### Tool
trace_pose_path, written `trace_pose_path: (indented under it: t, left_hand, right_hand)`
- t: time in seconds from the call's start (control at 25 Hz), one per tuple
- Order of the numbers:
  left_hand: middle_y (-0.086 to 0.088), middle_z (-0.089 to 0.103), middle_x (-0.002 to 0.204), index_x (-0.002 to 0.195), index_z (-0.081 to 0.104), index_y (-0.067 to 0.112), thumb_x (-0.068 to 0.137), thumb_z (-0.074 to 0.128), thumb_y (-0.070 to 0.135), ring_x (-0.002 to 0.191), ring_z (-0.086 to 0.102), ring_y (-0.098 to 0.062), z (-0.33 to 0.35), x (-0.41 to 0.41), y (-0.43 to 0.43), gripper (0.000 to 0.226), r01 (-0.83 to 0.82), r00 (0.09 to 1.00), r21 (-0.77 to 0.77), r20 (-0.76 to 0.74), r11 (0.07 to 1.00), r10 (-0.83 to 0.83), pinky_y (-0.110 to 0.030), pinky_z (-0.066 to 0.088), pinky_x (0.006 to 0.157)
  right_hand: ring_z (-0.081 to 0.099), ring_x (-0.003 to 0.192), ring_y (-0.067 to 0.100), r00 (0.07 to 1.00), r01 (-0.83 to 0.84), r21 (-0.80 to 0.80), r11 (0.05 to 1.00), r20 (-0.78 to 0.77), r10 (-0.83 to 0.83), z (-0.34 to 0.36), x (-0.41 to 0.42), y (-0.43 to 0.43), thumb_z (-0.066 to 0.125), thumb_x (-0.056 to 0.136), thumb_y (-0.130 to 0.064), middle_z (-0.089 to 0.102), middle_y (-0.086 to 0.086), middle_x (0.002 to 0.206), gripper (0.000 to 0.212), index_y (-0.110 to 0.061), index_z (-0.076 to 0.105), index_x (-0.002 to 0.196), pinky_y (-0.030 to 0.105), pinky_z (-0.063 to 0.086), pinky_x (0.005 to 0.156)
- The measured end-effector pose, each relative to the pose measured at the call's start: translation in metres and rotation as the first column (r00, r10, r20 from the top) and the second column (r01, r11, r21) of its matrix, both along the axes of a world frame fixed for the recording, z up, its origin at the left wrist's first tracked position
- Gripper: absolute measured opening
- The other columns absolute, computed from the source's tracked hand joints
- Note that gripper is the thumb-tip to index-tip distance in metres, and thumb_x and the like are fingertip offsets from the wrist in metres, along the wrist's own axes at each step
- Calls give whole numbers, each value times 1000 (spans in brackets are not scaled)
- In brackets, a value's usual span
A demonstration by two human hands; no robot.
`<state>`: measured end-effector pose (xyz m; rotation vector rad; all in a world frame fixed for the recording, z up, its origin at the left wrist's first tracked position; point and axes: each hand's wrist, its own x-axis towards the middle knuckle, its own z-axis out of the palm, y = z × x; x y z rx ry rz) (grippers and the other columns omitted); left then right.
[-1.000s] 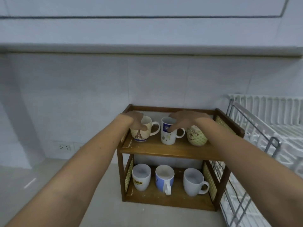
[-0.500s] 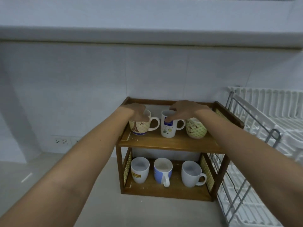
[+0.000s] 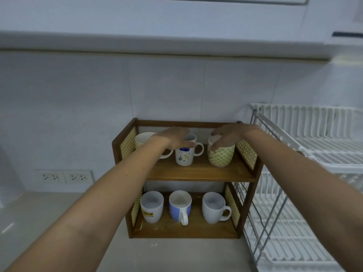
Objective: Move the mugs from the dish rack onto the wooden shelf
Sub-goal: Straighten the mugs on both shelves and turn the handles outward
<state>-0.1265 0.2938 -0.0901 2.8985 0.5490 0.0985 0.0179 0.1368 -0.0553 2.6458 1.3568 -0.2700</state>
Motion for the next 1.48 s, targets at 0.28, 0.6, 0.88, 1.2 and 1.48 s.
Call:
trace_pose_path:
  t: [0.28, 0.6, 0.88, 1.2, 1.48]
  left_hand:
    - [-5, 35, 153, 148, 29, 23, 80, 52, 68, 135, 39, -27, -8, 10, -1, 84, -40, 998, -7, 48, 999, 41, -37, 36, 102]
    - [-5, 30, 156, 149, 25, 24, 82, 51, 66, 137, 35, -28, -7, 8, -1, 83, -39, 999, 15, 13, 999, 39, -40, 34, 105]
    - [-8, 35, 153, 149, 24, 22, 89, 48, 57, 133, 40, -28, -2, 7, -8, 73, -27, 999, 53, -36, 998, 29, -37, 37, 101]
    - [-11, 38, 150, 147, 27, 23, 91, 43, 57, 131, 41, -33, -1, 5, -17, 68, -70, 994, 190, -73, 979, 85, -47, 39, 103]
    - [-7, 23, 158, 152, 9, 22, 90, 44, 58, 139, 32, -30, 1, -6, -21, 80, -74, 997, 65, -31, 995, 77, -46, 34, 109]
  right_hand:
    - [38, 134, 28, 999, 25, 18, 1000, 45, -26, 1, -1, -11, 50, 77, -74, 33, 3, 154, 86, -25, 33, 146, 40, 42, 100]
    - [52, 120, 29, 989, 144, 59, 988, 2, -145, 6, -8, -11, 38, 85, -72, 50, 12, 139, 81, -13, 44, 140, 33, 50, 81]
    - [51, 116, 28, 995, -65, -80, 995, 66, 70, 10, -7, -9, 59, 79, -64, 42, 7, 147, 81, -24, 37, 145, 39, 51, 90]
    - [46, 127, 31, 972, -55, 50, 997, 232, 42, -10, -4, -9, 38, 80, -78, 49, 10, 143, 86, -17, 43, 141, 44, 38, 103]
    - [39, 134, 32, 982, 1, 63, 998, 186, -12, -13, -2, -9, 32, 83, -76, 39, 10, 151, 85, -21, 33, 147, 44, 33, 105]
